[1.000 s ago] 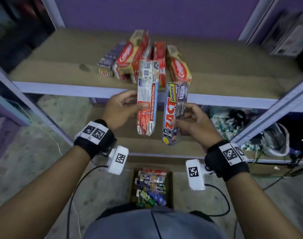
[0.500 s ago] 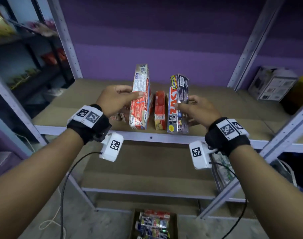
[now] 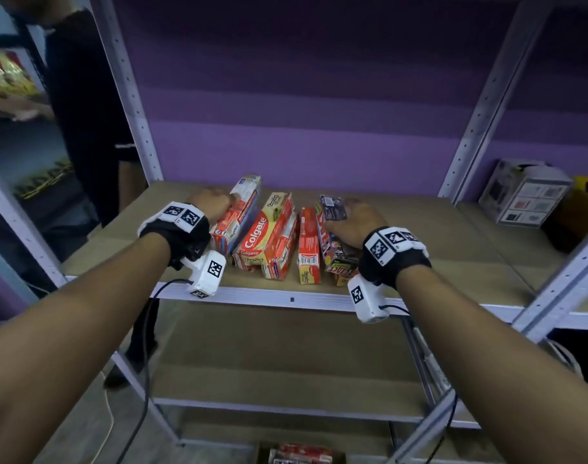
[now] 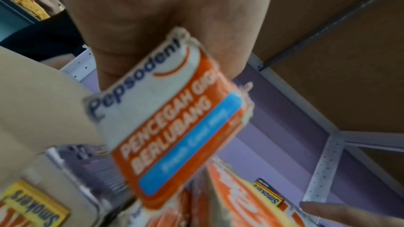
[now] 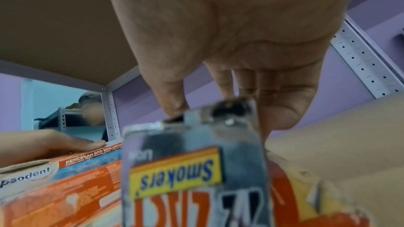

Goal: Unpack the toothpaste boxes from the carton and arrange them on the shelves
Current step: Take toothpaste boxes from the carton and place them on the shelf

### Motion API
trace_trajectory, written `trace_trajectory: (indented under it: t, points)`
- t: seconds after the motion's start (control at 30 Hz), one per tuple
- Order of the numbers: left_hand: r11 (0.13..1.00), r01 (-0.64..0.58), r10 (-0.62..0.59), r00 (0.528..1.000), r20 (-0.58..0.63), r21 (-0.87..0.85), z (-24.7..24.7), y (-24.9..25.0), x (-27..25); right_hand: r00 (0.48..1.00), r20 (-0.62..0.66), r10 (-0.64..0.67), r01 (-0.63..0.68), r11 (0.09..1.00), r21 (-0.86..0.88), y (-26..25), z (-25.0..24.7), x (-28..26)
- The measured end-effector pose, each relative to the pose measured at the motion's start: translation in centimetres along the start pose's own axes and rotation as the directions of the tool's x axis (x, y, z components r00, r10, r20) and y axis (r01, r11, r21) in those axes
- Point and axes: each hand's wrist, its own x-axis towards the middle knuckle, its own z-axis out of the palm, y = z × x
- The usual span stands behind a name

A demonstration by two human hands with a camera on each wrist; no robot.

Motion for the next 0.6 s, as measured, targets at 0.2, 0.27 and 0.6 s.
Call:
trace_trajectory:
  t: [0.2,0.27,0.6]
  points:
    - [0.999,0.049,-0.049,0.998,0.026,-0.002,2.3,-1.0,1.0,1.000,-0.009,0.007,-0.007,0.995,-0.095,0.1,1.3,0.9]
    - [0.999,0.050,-0.050,0.999,0.004,0.006,2.7,-1.1,1.3,1.000,0.007,0.020,-0.019,0.993,-0.118,0.0,1.6,1.3]
    - [0.974,-0.074,0.091,0.993,-0.070,0.213,3.6,-0.8,1.5,0.997,0.063,0.034,-0.017,0.967,-0.253,-0.9,2.9,1.4]
